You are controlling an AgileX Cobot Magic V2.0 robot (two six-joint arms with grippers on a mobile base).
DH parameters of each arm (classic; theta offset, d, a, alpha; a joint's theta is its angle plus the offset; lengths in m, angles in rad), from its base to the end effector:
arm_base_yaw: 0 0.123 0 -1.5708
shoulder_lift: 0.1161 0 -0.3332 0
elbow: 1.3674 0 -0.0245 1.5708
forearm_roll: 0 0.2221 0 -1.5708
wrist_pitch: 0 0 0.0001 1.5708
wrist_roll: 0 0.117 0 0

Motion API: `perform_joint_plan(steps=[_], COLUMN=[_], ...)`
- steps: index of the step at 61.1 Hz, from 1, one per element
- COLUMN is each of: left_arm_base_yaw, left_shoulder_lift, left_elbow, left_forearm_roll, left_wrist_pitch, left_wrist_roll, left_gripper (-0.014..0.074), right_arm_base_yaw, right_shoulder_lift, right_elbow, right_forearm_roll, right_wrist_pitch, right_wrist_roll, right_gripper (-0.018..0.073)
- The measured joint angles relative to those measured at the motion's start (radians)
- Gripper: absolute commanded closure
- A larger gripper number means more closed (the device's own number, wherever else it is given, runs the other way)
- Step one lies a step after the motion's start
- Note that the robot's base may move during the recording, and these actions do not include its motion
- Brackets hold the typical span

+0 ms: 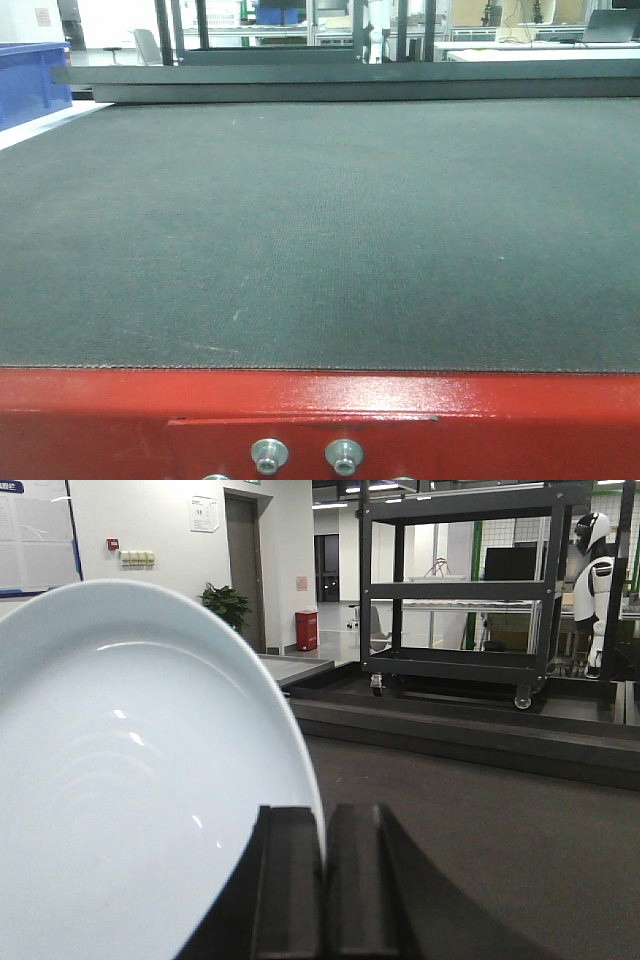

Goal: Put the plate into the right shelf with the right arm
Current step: 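Drive the base to the steel shelf holding the plate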

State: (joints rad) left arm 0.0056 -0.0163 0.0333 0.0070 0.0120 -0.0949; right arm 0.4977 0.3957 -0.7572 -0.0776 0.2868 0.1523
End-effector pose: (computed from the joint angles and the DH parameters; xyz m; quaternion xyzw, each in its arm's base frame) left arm 0.0051 0.0000 0.2030 -0.0321 0.6854 -0.0299 0.7268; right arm 0.0139 0.0046 0.4235 -0.1267 0.6348 0.2095 0.7329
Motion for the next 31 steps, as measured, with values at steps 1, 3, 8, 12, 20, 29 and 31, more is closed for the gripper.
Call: perform_joint_plan(steps=[1,3,8,12,20,29,31], left_arm_base_yaw=[0.000,0.000,0.000,0.000,0.000,0.000,0.000], left_shoulder_lift=[0.000,0.000,0.000,0.000,0.000,0.000,0.000], left_elbow=[0.000,0.000,0.000,0.000,0.000,0.000,0.000], left_forearm_roll=[0.000,0.000,0.000,0.000,0.000,0.000,0.000], left_wrist_pitch=[0.000,0.000,0.000,0.000,0.000,0.000,0.000], left_wrist_roll=[0.000,0.000,0.000,0.000,0.000,0.000,0.000], left_gripper=[0.0643,0.0643,0.0643,0.0643,0.0643,0.0643,0.0643], right_arm_base_yaw=[0.000,0.000,0.000,0.000,0.000,0.000,0.000], right_shoulder_lift=[0.000,0.000,0.000,0.000,0.000,0.000,0.000], right_elbow=[0.000,0.000,0.000,0.000,0.000,0.000,0.000], right_forearm_roll=[0.000,0.000,0.000,0.000,0.000,0.000,0.000], right_wrist_pitch=[0.000,0.000,0.000,0.000,0.000,0.000,0.000], right_wrist_roll=[0.000,0.000,0.000,0.000,0.000,0.000,0.000], right_gripper=[0.0505,0.0505,0.0505,0.0505,0.0505,0.0505,0.0505])
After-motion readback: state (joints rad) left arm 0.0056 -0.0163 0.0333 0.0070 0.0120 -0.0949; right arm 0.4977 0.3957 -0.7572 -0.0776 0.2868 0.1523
